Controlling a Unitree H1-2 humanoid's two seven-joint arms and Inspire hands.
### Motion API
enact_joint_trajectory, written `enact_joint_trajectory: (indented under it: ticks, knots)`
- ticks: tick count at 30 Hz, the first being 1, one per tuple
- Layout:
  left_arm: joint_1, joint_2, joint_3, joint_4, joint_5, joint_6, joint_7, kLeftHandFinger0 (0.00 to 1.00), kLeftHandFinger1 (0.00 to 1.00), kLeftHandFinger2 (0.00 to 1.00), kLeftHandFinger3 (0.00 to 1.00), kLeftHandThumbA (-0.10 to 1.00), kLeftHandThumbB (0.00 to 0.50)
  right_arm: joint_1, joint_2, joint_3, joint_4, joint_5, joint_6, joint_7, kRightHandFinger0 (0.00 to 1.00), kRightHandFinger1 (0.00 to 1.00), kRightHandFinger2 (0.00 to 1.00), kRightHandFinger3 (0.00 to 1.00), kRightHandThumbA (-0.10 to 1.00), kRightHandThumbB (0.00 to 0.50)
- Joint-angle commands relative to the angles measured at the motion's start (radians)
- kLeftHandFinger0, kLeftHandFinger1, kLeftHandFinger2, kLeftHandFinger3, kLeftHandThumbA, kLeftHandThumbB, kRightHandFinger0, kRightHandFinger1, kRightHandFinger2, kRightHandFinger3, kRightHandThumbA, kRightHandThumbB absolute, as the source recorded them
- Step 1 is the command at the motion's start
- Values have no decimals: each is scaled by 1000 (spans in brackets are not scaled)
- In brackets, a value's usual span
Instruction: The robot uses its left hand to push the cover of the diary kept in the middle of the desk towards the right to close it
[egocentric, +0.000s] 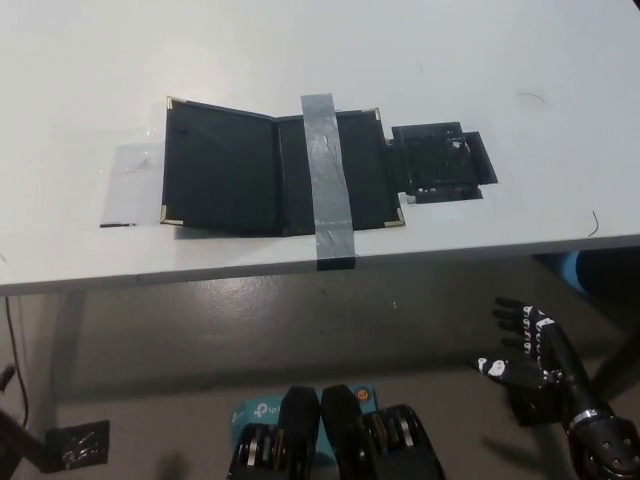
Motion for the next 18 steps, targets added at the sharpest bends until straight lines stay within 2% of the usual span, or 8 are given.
enact_joint_trajectory:
  ticks: [1,3,5,9,13,17,18]
  knots:
    - [-47,68,-26,-137,-83,48,-12,1000,1000,1000,1000,1000,316,-28,-16,-5,-8,-2,6,13,780,855,812,838,1000,500]
    - [-84,95,-37,-190,-111,79,9,1000,1000,1000,1000,1000,317,-28,-16,-6,-9,-2,7,14,793,865,820,847,1000,500]
    - [-161,128,-49,-205,-166,104,7,1000,1000,1000,1000,1000,291,-31,-20,-8,0,-1,-1,17,789,863,826,847,1000,500]
    - [-275,148,-67,-250,-202,175,89,1000,1000,1000,1000,1000,268,-29,-24,-1,-4,-7,4,24,783,863,829,847,1000,500]
    - [-348,146,-87,-241,-218,220,131,1000,1000,1000,1000,1000,301,-20,-22,-5,-11,-6,14,20,778,860,819,838,1000,500]
    - [-456,124,-117,-154,-205,251,158,1000,1000,1000,1000,1000,300,-22,-20,-1,-14,-6,4,22,772,848,820,833,1000,500]
    - [-472,120,-124,-129,-197,250,154,1000,1000,1000,1000,1000,312,-22,-20,0,-16,-9,3,21,775,847,819,837,1000,500]
